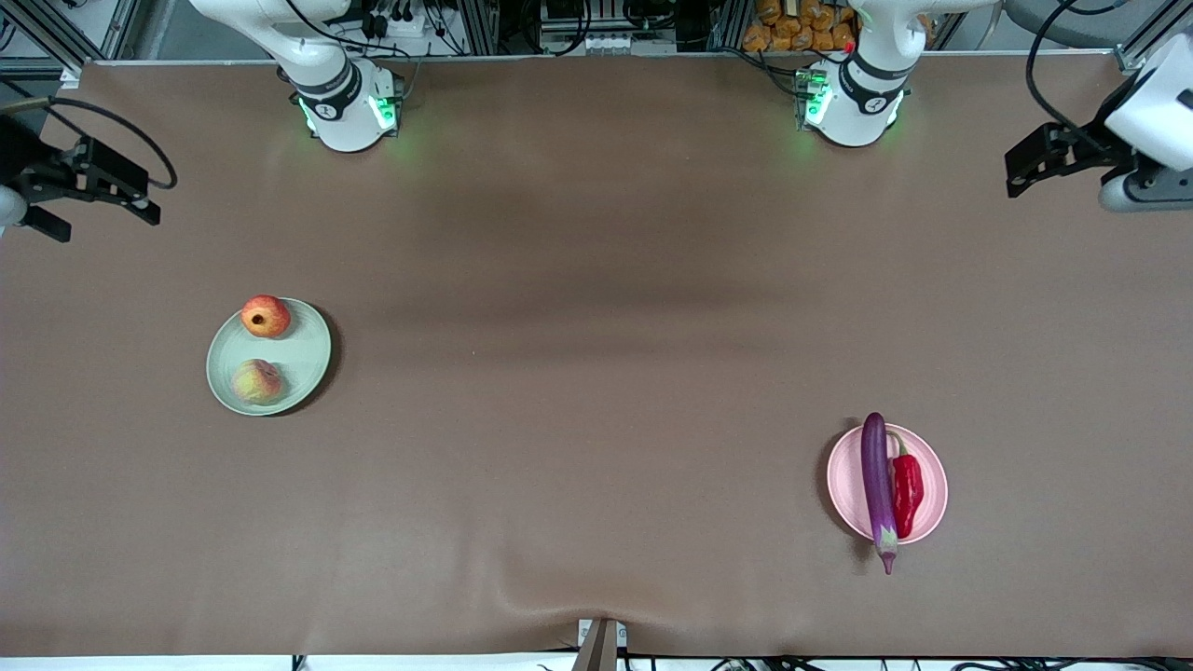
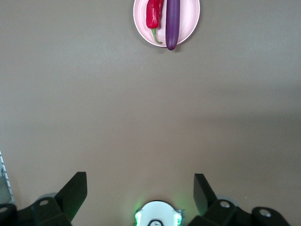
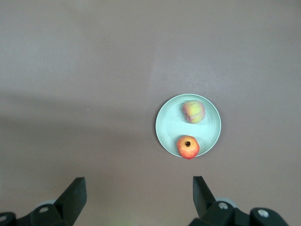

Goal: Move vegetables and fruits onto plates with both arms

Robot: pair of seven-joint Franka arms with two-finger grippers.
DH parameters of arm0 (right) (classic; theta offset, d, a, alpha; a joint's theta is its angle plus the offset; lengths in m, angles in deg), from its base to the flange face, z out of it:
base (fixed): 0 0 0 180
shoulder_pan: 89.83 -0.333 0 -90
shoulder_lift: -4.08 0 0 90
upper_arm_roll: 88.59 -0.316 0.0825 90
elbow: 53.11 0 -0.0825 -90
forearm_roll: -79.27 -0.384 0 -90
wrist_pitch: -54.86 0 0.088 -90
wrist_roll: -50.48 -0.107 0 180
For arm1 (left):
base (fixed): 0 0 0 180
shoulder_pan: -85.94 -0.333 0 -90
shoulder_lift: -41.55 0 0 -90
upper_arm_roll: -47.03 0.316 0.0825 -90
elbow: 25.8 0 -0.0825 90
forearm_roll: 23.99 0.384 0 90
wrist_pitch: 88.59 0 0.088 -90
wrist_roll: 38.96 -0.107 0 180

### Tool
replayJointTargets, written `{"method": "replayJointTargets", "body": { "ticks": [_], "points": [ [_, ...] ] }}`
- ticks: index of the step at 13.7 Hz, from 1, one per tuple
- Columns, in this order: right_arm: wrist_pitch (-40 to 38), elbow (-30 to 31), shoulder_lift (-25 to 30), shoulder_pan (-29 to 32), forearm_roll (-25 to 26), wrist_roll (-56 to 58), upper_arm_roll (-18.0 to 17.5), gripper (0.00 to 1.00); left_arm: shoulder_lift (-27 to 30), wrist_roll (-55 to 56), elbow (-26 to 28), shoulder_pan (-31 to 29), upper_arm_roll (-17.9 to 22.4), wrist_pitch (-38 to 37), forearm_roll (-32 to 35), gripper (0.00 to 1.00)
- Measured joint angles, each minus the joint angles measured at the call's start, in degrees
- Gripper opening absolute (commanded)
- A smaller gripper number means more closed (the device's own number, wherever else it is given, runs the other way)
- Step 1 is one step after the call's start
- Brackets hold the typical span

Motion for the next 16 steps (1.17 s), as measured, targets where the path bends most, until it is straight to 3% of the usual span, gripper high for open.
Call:
{"method": "replayJointTargets", "body": {
  "ticks": [4,16],
  "points": [
    [-0.2,1.7,2.8,0.1,0.0,1.5,0.7,1.0,0.0,-2.3,0.0,-1.9,1.3,0.0,-0.4,1.0],
    [-1.0,2.5,2.8,0.6,0.5,2.0,0.5,1.0,0.0,-2.3,0.0,-1.7,0.5,0.0,-1.2,1.0]
  ]
}}
